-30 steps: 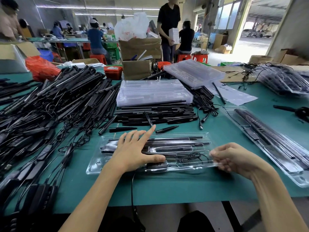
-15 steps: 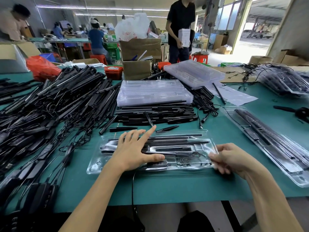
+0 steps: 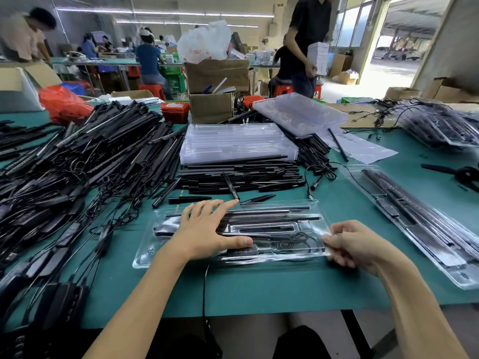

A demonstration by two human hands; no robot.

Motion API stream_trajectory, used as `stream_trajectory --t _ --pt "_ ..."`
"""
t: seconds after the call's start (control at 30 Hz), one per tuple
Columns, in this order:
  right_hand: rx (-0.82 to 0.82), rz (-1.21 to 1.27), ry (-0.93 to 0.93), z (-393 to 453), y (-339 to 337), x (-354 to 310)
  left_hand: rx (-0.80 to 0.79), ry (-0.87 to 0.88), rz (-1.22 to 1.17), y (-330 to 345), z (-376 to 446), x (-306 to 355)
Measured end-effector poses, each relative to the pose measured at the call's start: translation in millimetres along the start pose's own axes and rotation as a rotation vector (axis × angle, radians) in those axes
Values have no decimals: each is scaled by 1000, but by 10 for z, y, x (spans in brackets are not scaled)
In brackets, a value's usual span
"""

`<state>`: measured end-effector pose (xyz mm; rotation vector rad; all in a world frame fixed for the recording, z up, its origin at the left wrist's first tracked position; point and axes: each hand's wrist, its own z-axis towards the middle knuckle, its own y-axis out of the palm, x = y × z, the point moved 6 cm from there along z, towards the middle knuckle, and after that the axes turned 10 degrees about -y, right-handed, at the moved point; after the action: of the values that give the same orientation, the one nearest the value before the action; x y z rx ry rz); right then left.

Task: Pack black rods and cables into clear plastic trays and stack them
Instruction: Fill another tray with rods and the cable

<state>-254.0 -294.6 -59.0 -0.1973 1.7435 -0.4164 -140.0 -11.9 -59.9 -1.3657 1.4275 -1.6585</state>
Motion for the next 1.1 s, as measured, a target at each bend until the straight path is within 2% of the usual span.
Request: stream_trajectory --t 0.33,0.57,0.87,1.0,1.1 --pt "107 -184 60 39 -38 -11 13 6 -3 1 6 -26" --pt "71 -148 38 40 -59 2 -6 3 -30 -34 -25 -2" --pt "46 -226 39 79 -31 -37 -23 -16 -47 -59 -18 10" --pt "55 -361 68 68 -28 -54 7 -15 -15 -26 -31 9" --pt "173 -590 100 22 -77 -140 5 -27 22 -7 -32 13"
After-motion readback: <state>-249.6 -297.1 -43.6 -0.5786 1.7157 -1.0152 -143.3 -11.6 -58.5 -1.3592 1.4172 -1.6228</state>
